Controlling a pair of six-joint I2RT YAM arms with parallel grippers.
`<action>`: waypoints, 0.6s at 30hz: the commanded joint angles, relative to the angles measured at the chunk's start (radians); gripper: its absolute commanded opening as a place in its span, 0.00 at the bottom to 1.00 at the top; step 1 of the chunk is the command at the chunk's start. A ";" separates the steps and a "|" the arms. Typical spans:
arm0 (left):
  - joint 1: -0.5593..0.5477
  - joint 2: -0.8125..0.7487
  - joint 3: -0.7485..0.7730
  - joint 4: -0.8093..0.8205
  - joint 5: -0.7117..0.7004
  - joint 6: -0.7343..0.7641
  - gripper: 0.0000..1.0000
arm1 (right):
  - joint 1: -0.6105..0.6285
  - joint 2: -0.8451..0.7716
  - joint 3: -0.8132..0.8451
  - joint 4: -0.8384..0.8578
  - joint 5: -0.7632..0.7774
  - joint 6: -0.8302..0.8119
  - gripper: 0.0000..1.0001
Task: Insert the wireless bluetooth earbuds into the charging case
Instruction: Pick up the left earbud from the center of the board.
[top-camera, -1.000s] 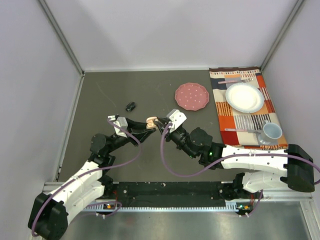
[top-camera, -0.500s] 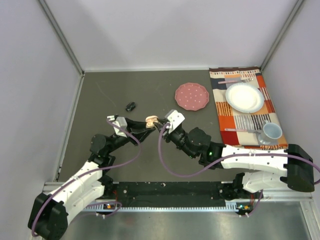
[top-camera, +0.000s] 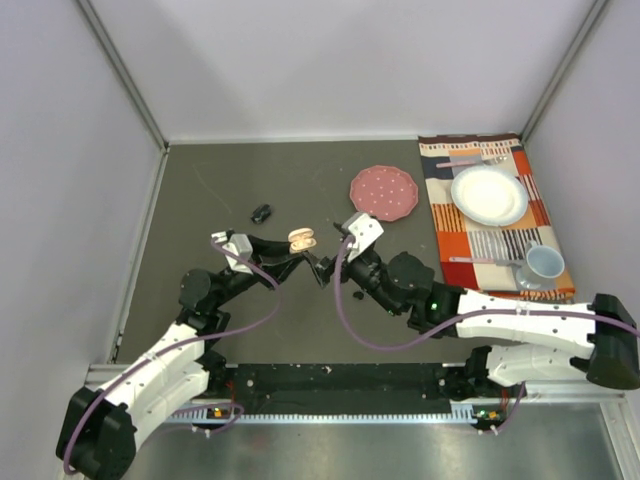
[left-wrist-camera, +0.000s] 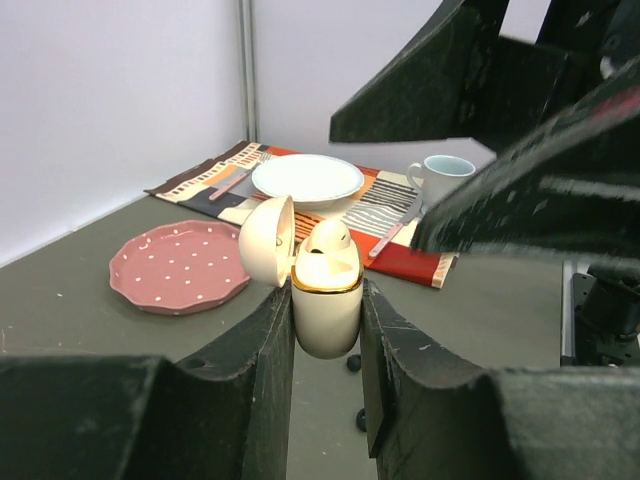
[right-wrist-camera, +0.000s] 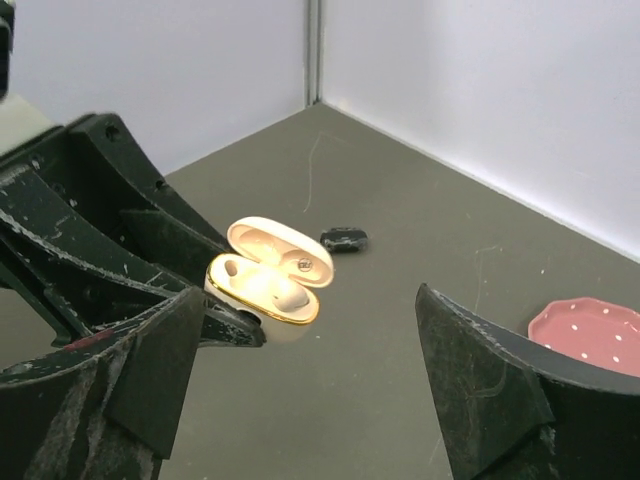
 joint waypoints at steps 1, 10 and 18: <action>0.001 -0.025 -0.001 0.068 -0.019 0.020 0.00 | 0.012 -0.118 0.064 -0.012 0.046 0.040 0.88; 0.001 -0.037 -0.040 0.165 -0.035 0.023 0.00 | -0.170 -0.211 0.122 -0.380 0.088 0.403 0.96; 0.001 -0.051 -0.058 0.271 0.004 -0.020 0.00 | -0.509 -0.228 0.010 -0.555 -0.244 0.859 0.95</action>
